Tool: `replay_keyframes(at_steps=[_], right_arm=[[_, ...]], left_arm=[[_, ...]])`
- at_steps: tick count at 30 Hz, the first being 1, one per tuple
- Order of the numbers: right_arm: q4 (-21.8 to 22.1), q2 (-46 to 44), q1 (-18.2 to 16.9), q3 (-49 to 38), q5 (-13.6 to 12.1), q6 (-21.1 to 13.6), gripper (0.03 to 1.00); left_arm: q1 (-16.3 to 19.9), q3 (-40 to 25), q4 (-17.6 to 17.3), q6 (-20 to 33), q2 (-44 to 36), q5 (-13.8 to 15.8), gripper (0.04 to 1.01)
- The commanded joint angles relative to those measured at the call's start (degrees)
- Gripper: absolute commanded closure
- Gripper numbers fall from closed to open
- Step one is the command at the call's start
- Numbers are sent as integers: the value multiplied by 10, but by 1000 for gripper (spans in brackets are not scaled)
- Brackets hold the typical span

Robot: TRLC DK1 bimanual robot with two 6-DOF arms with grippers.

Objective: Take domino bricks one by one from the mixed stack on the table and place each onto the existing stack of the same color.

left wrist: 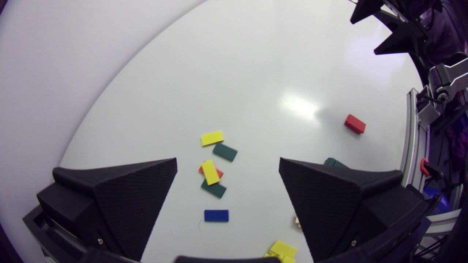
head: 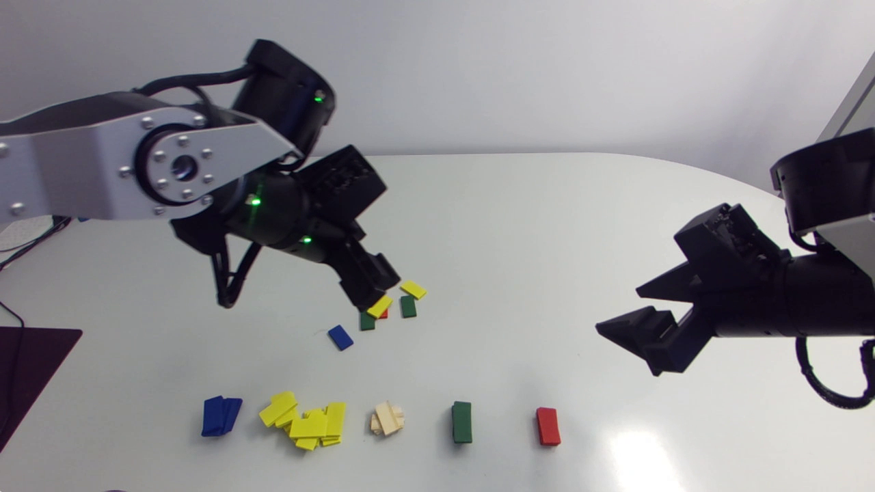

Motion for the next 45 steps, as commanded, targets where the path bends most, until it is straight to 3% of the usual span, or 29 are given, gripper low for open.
replay_keyframes(at_steps=[1, 4, 7, 11, 21, 22, 23, 24, 29, 30, 31, 32, 34, 35, 36, 38, 41, 42, 44, 45], right_arm=[[10, 15, 17, 26, 8, 18, 66], [10, 20, 21, 33, 10, 19, 66], [10, 22, 21, 35, 11, 17, 66], [9, 23, 21, 38, 11, 14, 66], [4, 15, 23, 39, 13, 9, 66], [3, 15, 23, 39, 14, 8, 66], [3, 15, 23, 38, 14, 8, 66], [3, 14, 23, 38, 14, 7, 66], [1, 9, 22, 37, 14, 4, 66], [0, 7, 21, 37, 14, 3, 66], [-2, 7, 21, 37, 14, 2, 66], [-3, 6, 21, 37, 14, 1, 66], [-3, 3, 21, 35, 14, 0, 66], [-3, 3, 21, 34, 14, -1, 66], [-3, 2, 21, 33, 14, -2, 66], [-3, 2, 19, 31, 14, -5, 66], [-3, 0, 19, 28, 13, -6, 66], [-3, 0, 18, 28, 13, -7, 66], [-3, -1, 19, 29, 13, -7, 66], [-3, -1, 19, 29, 13, -7, 66]], left_arm=[[25, -47, 17, -11, -42, -3, 56], [53, -85, 30, -19, -65, -5, 59], [73, -116, 51, -27, -73, -31, 59], [93, -122, 52, -30, -71, -34, 59], [94, -128, 52, -40, -80, -49, 74], [94, -129, 52, -41, -80, -49, 102], [94, -130, 51, -41, -79, -49, 282], [94, -130, 52, -45, -81, -49, 648], [96, -127, 54, -45, -77, -48, 625], [96, -125, 52, -44, -75, -48, 503], [95, -125, 51, -44, -75, -48, 266], [94, -125, 51, -45, -75, -48, 95], [93, -124, 51, -48, -75, -48, 59], [93, -124, 48, -48, -75, -48, 246], [96, -123, 48, -56, -75, -48, 718], [107, -122, 49, -62, -74, -24, 710], [114, -120, 49, -63, -66, -23, 687], [114, -117, 48, -62, -62, -23, 574], [119, -116, 48, -64, -62, -23, 164], [120, -116, 48, -64, -64, -23, 89]])
